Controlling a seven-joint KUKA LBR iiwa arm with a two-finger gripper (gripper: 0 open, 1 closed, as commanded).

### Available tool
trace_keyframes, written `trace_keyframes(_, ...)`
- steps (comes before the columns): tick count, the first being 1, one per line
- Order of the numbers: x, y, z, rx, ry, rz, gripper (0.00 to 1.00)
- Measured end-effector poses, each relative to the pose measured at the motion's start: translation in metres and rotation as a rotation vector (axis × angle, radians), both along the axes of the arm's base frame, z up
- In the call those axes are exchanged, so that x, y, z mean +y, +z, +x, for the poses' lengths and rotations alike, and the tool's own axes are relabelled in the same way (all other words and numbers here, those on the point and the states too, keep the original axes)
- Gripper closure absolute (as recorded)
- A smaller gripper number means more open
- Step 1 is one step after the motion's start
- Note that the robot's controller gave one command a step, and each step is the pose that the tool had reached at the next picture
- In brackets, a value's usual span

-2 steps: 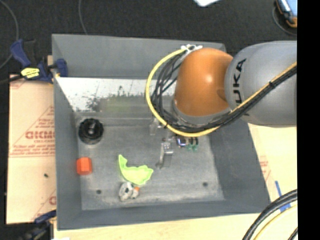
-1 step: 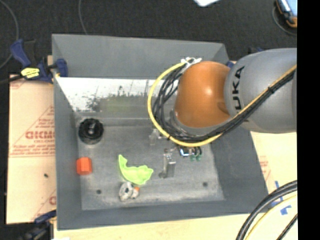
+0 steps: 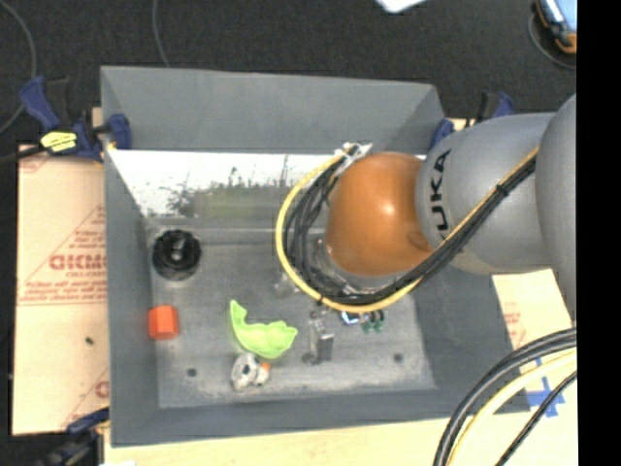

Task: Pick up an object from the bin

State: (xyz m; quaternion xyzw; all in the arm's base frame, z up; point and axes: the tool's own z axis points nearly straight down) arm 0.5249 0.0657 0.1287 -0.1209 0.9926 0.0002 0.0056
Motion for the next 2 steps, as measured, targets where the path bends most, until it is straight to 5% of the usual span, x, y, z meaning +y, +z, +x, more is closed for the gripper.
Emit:
trace_keyframes(1, 0.027, -0.035, -0.002, 0.010, -0.169, 0.000, 0.00)
trace_keyframes(2, 0.032, -0.058, -0.016, -0.002, -0.044, 0.001, 1.00)
